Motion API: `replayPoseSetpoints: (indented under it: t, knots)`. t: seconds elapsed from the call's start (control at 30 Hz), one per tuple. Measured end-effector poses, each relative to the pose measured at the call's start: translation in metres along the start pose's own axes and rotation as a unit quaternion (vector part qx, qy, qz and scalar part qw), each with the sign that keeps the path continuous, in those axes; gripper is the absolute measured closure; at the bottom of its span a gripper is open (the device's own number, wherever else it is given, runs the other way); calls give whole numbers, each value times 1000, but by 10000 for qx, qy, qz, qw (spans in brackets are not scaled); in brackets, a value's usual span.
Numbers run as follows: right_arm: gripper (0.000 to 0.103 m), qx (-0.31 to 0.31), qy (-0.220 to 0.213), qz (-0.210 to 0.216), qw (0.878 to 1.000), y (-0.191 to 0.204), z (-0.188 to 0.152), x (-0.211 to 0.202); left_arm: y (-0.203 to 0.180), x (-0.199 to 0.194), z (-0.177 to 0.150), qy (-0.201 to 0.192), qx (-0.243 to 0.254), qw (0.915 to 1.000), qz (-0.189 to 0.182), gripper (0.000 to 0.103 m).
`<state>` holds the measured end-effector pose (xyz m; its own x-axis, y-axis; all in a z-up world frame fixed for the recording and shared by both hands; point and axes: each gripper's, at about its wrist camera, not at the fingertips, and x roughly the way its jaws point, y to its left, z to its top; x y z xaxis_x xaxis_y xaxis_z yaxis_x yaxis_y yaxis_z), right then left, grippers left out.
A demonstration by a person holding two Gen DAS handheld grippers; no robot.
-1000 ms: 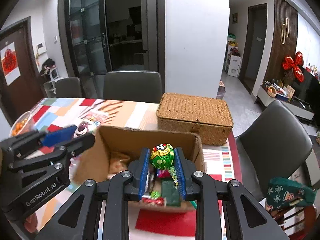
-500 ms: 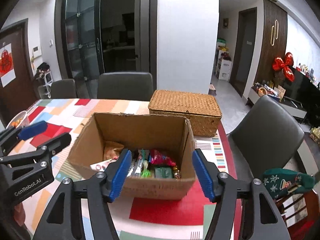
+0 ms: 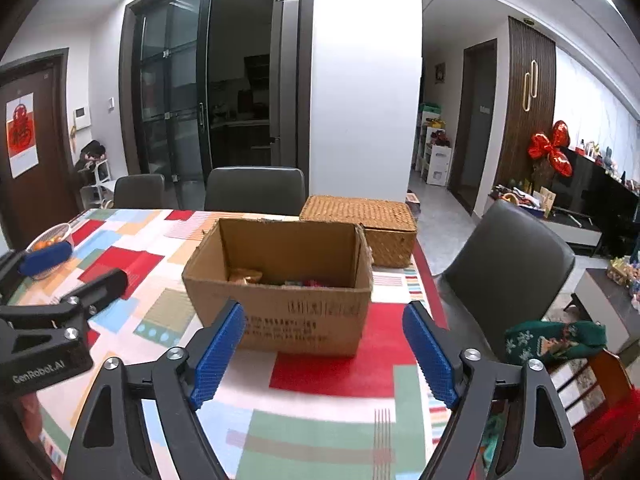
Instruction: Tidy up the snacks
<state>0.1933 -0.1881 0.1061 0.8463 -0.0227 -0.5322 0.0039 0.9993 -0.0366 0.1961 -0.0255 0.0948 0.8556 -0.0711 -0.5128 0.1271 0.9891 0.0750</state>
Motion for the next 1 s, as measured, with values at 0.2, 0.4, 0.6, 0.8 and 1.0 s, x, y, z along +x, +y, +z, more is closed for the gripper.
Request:
replayPoseSetpoints:
  t: [0.2, 0.4, 0.6, 0.8, 1.0]
  knots:
    - [17, 2, -112, -196, 9997, 2, -19, -36, 1, -30, -14, -96, -48, 9999, 19, 3]
    - [17, -23, -231, -214, 9995, 5, -33, -62, 2, -50, -26, -118, -83, 9999, -38, 0]
    - [17, -119, -349, -247, 9990, 12, -40, -82, 5, -64, -35, -129, -159, 9998, -84, 0]
    - [17, -115, -409, -255, 9988, 15, -45, -95, 7, -70, -37, -164, -205, 9996, -101, 0]
    - [17, -109, -422, -200, 9988, 17, -47, -99, 8, -70, -40, -81, -269, 9995, -150, 0]
